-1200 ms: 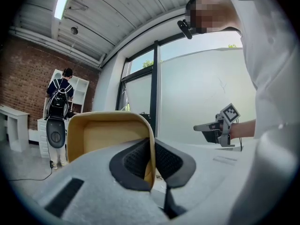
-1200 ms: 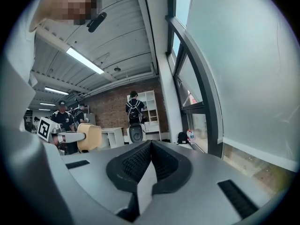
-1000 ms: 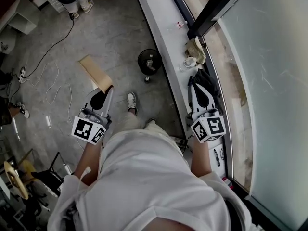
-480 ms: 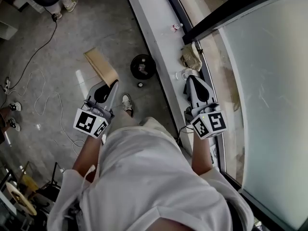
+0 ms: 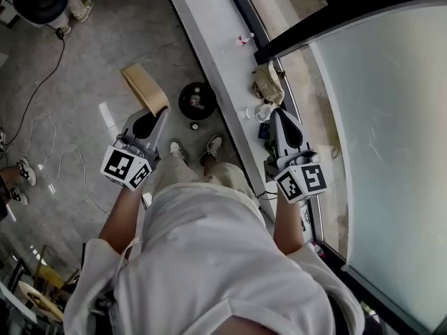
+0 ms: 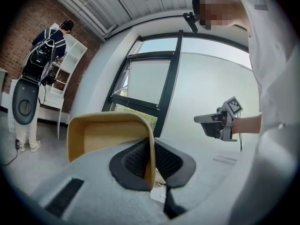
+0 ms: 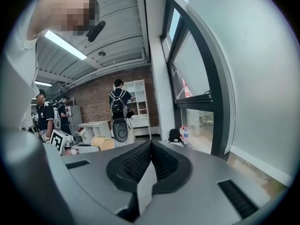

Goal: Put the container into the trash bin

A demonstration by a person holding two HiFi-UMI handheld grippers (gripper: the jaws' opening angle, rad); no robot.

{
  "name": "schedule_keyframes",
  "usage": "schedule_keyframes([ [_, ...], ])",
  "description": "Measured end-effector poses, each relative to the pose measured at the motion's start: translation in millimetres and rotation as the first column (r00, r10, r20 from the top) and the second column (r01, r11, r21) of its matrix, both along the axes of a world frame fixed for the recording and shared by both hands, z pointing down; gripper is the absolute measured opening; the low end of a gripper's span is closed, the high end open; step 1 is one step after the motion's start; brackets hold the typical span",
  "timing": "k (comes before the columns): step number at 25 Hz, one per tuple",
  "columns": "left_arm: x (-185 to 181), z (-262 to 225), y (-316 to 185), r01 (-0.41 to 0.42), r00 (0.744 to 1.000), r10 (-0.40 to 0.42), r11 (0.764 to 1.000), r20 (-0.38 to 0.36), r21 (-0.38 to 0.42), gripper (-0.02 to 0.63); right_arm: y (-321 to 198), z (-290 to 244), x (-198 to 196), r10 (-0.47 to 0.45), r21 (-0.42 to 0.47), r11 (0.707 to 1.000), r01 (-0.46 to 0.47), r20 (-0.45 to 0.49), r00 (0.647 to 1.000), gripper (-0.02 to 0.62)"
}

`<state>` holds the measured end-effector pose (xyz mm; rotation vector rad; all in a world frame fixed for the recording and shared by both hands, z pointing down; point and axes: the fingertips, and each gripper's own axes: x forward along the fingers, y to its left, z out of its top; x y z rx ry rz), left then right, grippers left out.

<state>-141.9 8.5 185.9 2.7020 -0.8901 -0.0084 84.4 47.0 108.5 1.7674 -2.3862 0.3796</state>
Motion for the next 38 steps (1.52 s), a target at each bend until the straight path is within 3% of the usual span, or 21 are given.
schedule_keyframes([
  [5, 34, -4, -23, 0.024, 1.000, -0.024, 1.000, 0.009, 0.001, 0.020, -35, 2, 34, -0.024, 0.030, 0.999, 0.023, 0.035, 0.999, 0.002],
  [10, 54, -9, -25, 0.052, 0.996, -0.051, 0.999, 0.067, -0.016, 0.020, -69, -2, 63, -0.080, 0.050, 0.996, 0.076, 0.075, 0.994, 0.002],
  [14, 62, -6, -30, 0.085, 0.991, -0.082, 0.996, 0.108, -0.030, 0.020, -91, 8, 67, -0.127, 0.041, 0.991, 0.124, 0.101, 0.987, 0.002],
  [18, 71, 17, -30, 0.069, 0.987, -0.058, 0.995, 0.149, -0.068, 0.020, -106, 34, 56, -0.183, 0.006, 0.983, 0.184, 0.117, 0.976, 0.002],
  [28, 84, 123, -36, 0.015, 0.976, 0.029, 0.980, 0.215, -0.201, 0.020, -117, 128, 32, -0.206, -0.122, 0.967, 0.226, 0.154, 0.966, 0.002],
  [32, 91, 181, -38, 0.027, 0.978, 0.029, 0.966, 0.209, -0.258, 0.020, -112, 182, 18, -0.241, -0.194, 0.943, 0.271, 0.165, 0.956, 0.002],
  [38, 111, 284, -27, -0.027, 0.964, 0.111, 0.945, 0.243, -0.326, 0.020, -110, 257, -4, -0.266, -0.265, 0.913, 0.310, 0.191, 0.945, 0.002],
])
